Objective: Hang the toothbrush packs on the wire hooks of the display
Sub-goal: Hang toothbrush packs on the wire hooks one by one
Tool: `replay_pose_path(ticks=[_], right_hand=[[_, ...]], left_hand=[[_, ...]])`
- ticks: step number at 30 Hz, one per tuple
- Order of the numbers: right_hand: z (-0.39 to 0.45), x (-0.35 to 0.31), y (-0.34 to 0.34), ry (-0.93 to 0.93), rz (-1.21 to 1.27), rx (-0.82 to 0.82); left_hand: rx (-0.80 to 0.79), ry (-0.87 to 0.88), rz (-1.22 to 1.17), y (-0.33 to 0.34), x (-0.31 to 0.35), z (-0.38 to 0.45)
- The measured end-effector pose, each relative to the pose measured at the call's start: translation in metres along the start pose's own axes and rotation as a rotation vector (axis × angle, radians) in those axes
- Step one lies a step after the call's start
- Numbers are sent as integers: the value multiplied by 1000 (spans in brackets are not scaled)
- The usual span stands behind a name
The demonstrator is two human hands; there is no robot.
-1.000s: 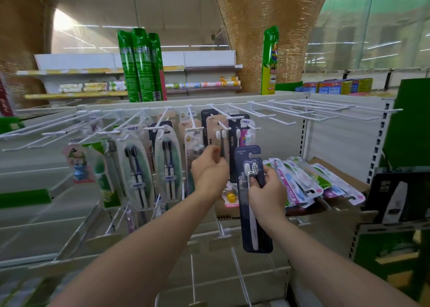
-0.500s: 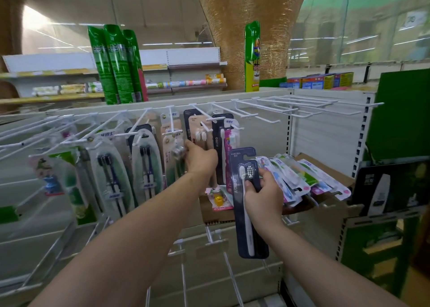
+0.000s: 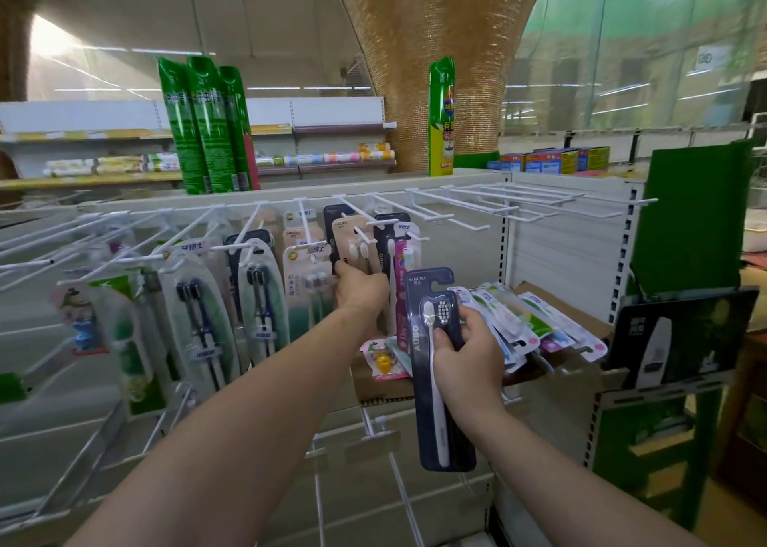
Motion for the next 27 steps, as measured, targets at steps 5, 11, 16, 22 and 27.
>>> replay_pose_path(ticks=[5, 11, 16, 22, 27], right_hand=[[0, -1, -8, 9, -10, 11], [-1, -2, -11, 9, 15, 10], [-1, -1, -10, 12, 11, 9], [-1, -1, -9, 6, 3, 17], [-2, -4, -5, -16, -6, 1]], left_hand=[[0, -86, -79, 6, 1, 4], [-1, -117, -77, 10, -1, 11], [-9, -136, -60, 15, -9, 12], [12, -155, -77, 15, -12, 6], [-50, -193, -207, 22, -15, -7]])
Point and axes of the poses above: each hand's wrist, its own z-axis towards the middle knuckle, its own y-axis out of the palm, x = y × z, the point moved 5 cm from there along z, towards the middle knuckle, and after that the axes turned 13 degrees about x, right-handed, at the moved point
